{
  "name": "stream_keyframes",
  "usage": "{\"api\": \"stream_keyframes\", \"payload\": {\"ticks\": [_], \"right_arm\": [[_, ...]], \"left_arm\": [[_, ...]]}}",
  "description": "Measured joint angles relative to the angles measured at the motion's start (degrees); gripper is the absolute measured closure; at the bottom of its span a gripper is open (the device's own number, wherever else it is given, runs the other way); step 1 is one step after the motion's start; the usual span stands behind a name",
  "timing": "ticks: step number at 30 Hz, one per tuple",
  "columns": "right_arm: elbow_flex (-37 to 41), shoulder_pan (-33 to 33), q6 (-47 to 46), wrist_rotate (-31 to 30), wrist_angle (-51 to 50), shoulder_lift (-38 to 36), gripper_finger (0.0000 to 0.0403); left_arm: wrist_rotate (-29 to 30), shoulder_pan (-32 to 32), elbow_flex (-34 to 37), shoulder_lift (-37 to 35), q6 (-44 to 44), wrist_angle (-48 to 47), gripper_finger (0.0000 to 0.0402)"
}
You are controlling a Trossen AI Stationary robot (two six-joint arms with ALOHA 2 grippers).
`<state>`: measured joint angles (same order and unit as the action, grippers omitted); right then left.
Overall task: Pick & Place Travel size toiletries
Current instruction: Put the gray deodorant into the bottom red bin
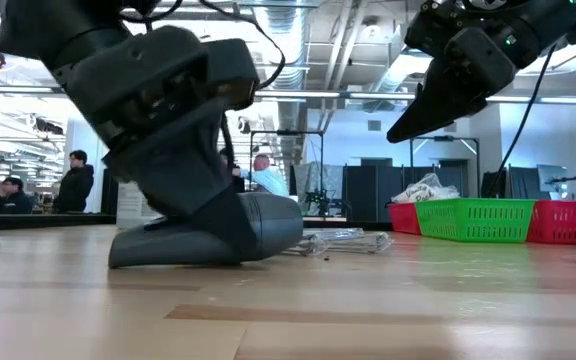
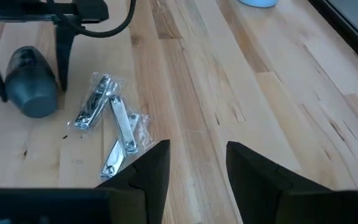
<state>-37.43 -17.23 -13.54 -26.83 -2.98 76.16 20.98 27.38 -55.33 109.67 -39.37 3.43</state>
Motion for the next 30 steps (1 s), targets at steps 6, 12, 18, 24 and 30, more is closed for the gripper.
{"api": "stream_keyframes", "payload": {"ticks": [6,12,18,24,30], "right_arm": [[0.0,0.0,0.0,0.0,0.0,0.0,0.0261],[0.0,0.0,0.0,0.0,0.0,0.0,0.0261],[0.0,0.0,0.0,0.0,0.0,0.0,0.0266],[0.0,0.0,0.0,0.0,0.3,0.0,0.027],[0.0,0.0,0.0,2.7,4.0,0.0,0.0265]], "left_arm": [[2.1,0.1,0.0,0.0,0.4,-2.2,0.0144],[4.2,0.0,0.0,0.5,3.4,-1.7,0.0191],[4.3,0.0,-0.2,1.2,3.4,-1.5,0.0199],[4.2,0.0,0.1,0.0,3.3,-2.6,0.0199],[7.5,-0.3,0.1,-3.6,7.7,-2.2,0.0199]]}}
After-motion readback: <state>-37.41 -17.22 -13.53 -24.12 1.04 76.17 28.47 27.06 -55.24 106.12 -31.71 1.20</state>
